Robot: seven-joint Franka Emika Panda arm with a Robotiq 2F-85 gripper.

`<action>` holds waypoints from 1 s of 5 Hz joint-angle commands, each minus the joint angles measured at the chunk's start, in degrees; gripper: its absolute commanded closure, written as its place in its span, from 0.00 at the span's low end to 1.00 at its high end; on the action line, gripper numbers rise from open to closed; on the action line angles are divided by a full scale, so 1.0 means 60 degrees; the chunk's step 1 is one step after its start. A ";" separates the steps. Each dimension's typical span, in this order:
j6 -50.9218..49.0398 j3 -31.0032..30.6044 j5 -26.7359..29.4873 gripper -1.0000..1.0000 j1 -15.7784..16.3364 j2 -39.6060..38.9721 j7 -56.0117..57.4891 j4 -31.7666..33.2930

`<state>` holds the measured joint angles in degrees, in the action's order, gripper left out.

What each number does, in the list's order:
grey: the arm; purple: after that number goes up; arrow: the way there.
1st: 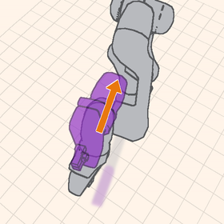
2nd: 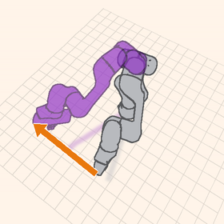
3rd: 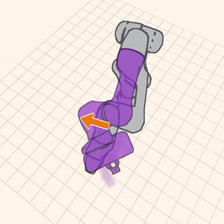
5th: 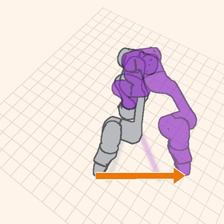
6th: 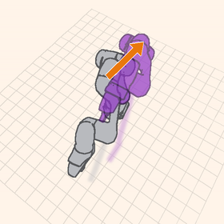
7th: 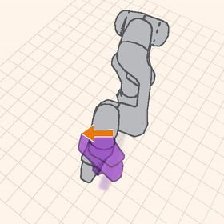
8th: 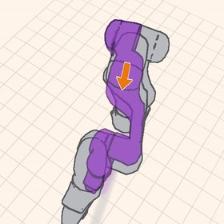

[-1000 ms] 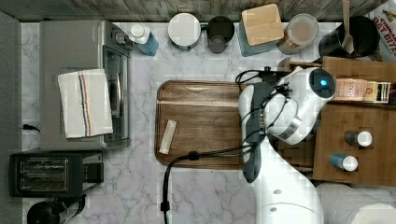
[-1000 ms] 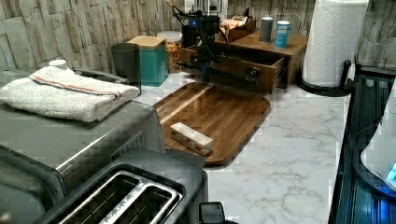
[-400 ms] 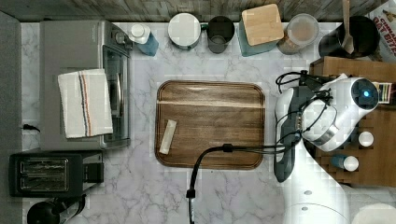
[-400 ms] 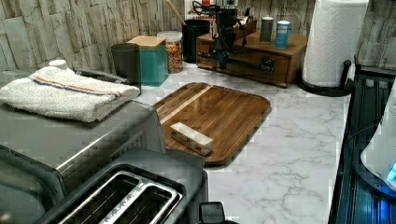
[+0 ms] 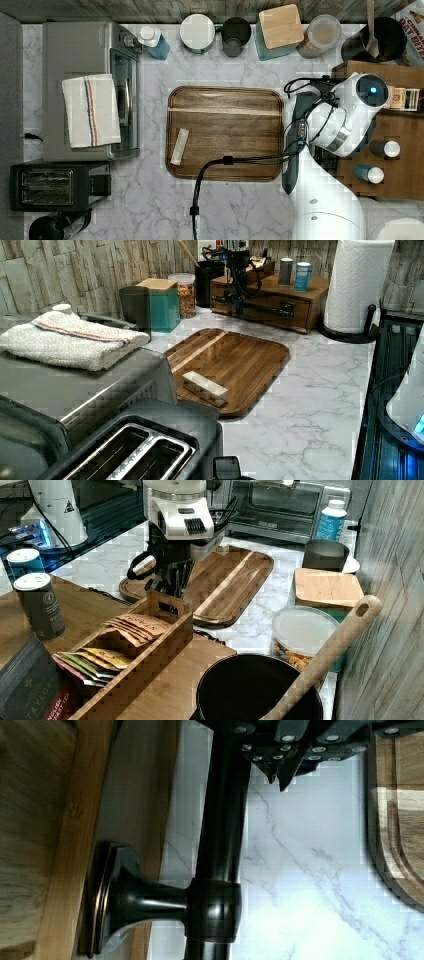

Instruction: Close the drawer.

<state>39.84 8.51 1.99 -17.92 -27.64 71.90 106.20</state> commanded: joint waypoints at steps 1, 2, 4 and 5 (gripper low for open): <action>0.0543 0.1933 -0.0600 1.00 -0.0968 0.0159 -0.0637 -0.1192; 0.0545 0.2050 -0.0525 1.00 -0.0867 0.0141 -0.0595 -0.1191; 0.0547 0.2142 -0.0466 1.00 -0.0787 0.0128 -0.0558 -0.1191; 0.0546 0.2162 -0.0452 1.00 -0.0768 0.0122 -0.0547 -0.1191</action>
<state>39.92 11.55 1.94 -14.66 -27.77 71.84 106.31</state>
